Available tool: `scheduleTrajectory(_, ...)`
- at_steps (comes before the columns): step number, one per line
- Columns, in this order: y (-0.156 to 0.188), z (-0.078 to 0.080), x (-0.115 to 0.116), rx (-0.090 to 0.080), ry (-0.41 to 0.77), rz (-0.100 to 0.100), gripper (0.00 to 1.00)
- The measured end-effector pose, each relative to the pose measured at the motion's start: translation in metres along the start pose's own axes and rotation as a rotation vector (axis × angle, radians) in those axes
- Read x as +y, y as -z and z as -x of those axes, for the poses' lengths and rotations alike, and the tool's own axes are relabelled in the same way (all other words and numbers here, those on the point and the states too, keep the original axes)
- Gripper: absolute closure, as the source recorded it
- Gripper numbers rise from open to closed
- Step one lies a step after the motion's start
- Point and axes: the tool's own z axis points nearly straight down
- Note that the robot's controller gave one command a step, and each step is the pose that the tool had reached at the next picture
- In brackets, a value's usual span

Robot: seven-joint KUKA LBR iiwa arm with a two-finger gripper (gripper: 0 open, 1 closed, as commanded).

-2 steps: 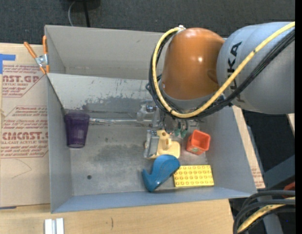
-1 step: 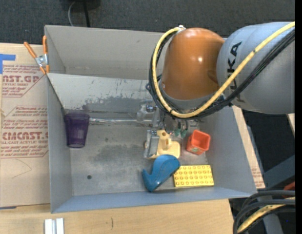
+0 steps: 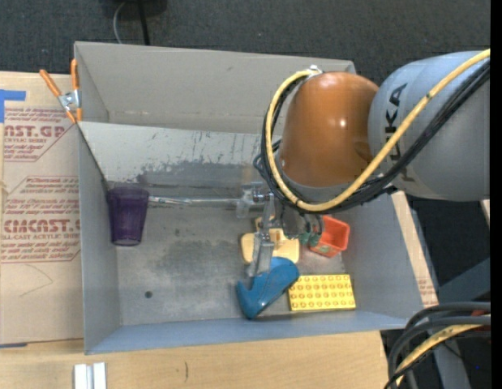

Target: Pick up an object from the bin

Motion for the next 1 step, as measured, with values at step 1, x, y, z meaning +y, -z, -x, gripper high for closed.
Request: scheduleTrajectory(1,-0.0546,-0.0099,-0.0275,0.0,0.09,-0.001,0.0)
